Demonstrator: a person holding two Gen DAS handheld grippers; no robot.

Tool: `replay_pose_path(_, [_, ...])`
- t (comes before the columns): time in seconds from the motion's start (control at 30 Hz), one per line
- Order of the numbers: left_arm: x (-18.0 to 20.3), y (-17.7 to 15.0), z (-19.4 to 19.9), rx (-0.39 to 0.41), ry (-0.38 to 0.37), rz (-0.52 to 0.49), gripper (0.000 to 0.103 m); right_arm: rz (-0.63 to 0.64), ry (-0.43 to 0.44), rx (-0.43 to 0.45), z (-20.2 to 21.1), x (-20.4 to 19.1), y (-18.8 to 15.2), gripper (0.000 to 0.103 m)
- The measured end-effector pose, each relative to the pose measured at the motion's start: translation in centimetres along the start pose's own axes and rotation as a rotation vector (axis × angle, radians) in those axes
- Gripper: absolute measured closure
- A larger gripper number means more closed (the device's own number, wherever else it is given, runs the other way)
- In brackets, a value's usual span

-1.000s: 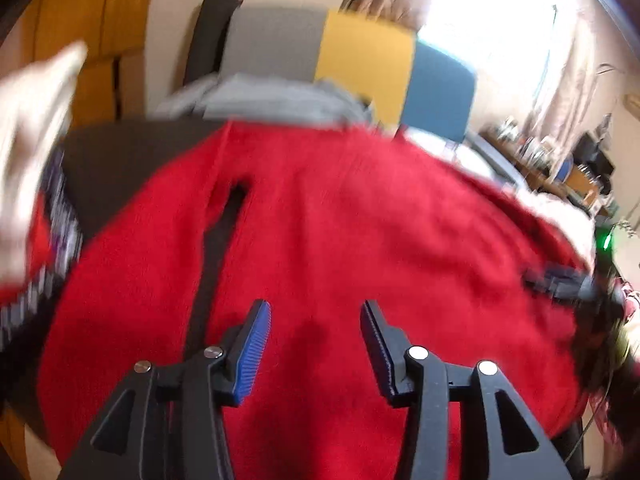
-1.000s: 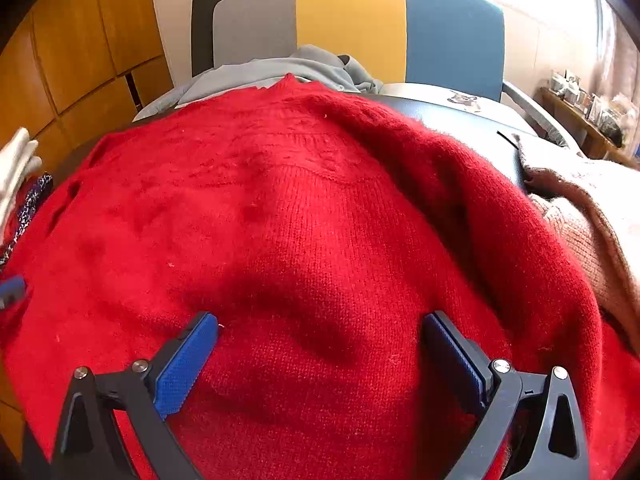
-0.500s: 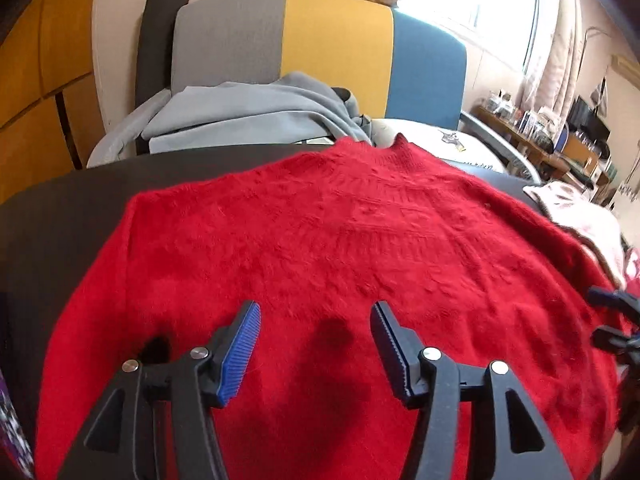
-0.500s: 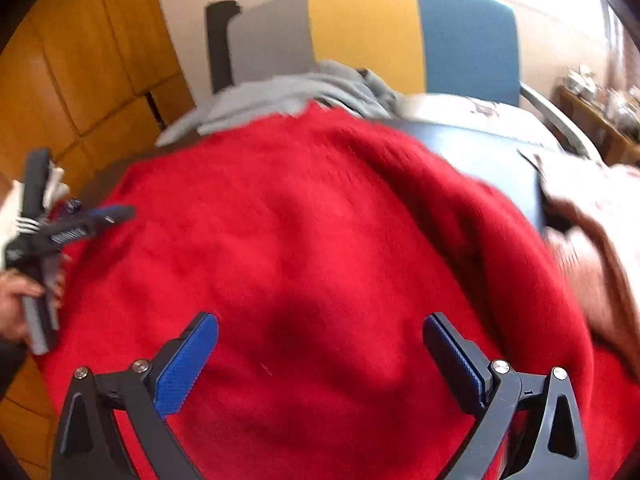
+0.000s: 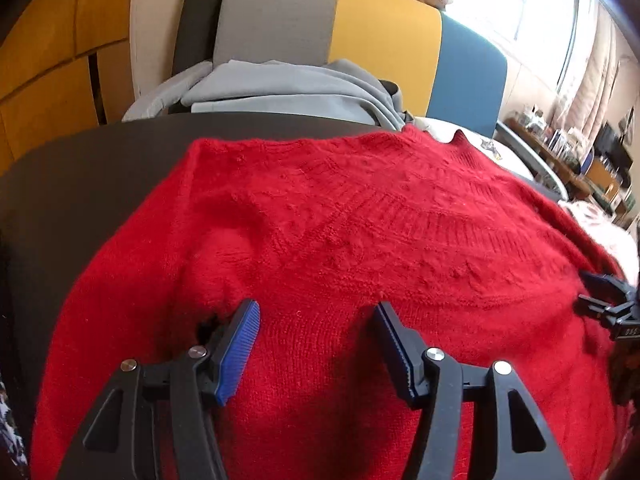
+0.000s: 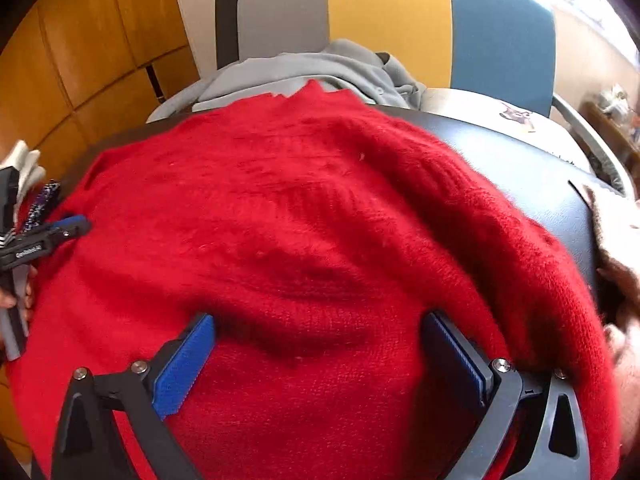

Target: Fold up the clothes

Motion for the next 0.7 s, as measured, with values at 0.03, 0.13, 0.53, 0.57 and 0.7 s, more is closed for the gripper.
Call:
replay_pose_path(0.03, [0.1,0.0,-0.1,0.002,0.006,-0.006,0.042,0.002,-0.002,0.0,0.0,0.0,0.0,0.0])
replay_pose_path(0.13, [0.2,0.1,-0.2,0.003,0.01,-0.01,0.042,0.013,-0.007,0.006,0.4,-0.3,0.0,0.0])
replay_pose_path(0.53, [9.9,5.2,0.2,0.074,-0.078,-0.24,0.043,-0.062,0.2,0.103,3.6,-1.5,3.5,0.0])
replay_pose_path(0.57, [10.7,5.6,-0.6,0.078,-0.074,-0.251,0.043,-0.062,0.179,0.111,3.3,-1.2,4.7,0.0])
replay_pose_path(0.7, [11.6,6.4,-4.2,0.054,-0.035,-0.254,0.043,-0.069,0.126,0.087,-0.1,0.0,8.1,0.0])
Point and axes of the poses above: each gripper's, at about its wrist camera, not at the fingertips, and z roughly against the way its jaws point, x to its right, y to its top, the point moved 4 cm from there along -z, roughly the way its jaws point, and after that the axes turned 12 degrees about z, right-handed, at the moved point
